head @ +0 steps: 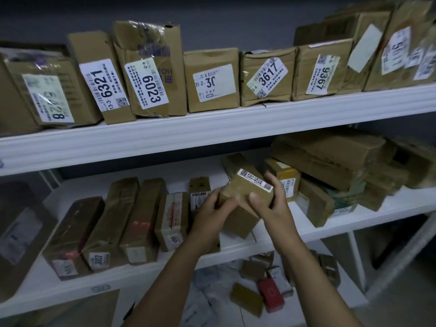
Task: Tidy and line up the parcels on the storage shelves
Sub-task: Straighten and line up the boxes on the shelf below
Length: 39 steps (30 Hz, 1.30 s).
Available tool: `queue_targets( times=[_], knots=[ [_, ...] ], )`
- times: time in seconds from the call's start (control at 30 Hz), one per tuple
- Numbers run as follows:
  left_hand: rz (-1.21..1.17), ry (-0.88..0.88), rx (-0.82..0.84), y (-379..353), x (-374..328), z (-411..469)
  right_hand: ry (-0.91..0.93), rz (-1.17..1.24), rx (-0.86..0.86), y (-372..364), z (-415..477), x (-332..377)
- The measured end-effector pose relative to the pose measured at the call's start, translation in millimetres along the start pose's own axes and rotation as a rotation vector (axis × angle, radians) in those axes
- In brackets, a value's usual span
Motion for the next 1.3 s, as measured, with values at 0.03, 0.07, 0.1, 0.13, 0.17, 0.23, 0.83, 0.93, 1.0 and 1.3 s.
queue_targets(
  times=[0.03, 0.07, 0.1, 0.13, 0.17, 0.23, 0.83, 0.93, 1.0, 1.3],
  knots=[
    [0.022, -0.058, -0.001, 0, -4, -1, -0.067, 0.056, 0.0, -2, -1, -4],
    [0.037, -0.113, -0.002, 1, -9, -3, -0.131, 0.144, 0.011, -6, -1, -8],
    [0.06, -0.158, 0.005, 4, -11, -4, -0.187, 0.247, 0.029, -9, -3, -10],
    [0.088, -0.196, 0.006, 8, -14, -5, -0.224, 0.315, 0.047, -12, -5, -11],
    [0.125, -0.228, 0.014, 12, -17, -6, -0.235, 0.348, 0.056, -14, -7, -9],
    [0.199, -0.238, 0.04, 22, -19, -9, -0.208, 0.333, 0.05, -14, -9, -6],
    [0.135, -0.22, 0.032, 67, -2, -36, -0.093, -0.149, 0.045, -48, -31, 19],
    [0.171, -0.273, 0.026, 63, -6, -38, -0.235, -0.157, 0.217, -58, -38, 11],
    [0.184, -0.288, 0.048, 57, -5, -38, -0.268, -0.156, 0.22, -56, -38, 13],
    [0.209, -0.365, 0.081, 33, -1, -25, -0.212, -0.147, 0.008, -23, -22, 4]
  ],
)
Point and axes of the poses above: each hand's wrist, its own z-axis towards the middle knuckle, its own y-axis out of the back of the hand, x = y × z, the point moved 8 cm from there along z, towards the middle knuckle, and after that the axes turned 5 degrees about -z, right-handed, at the moved point
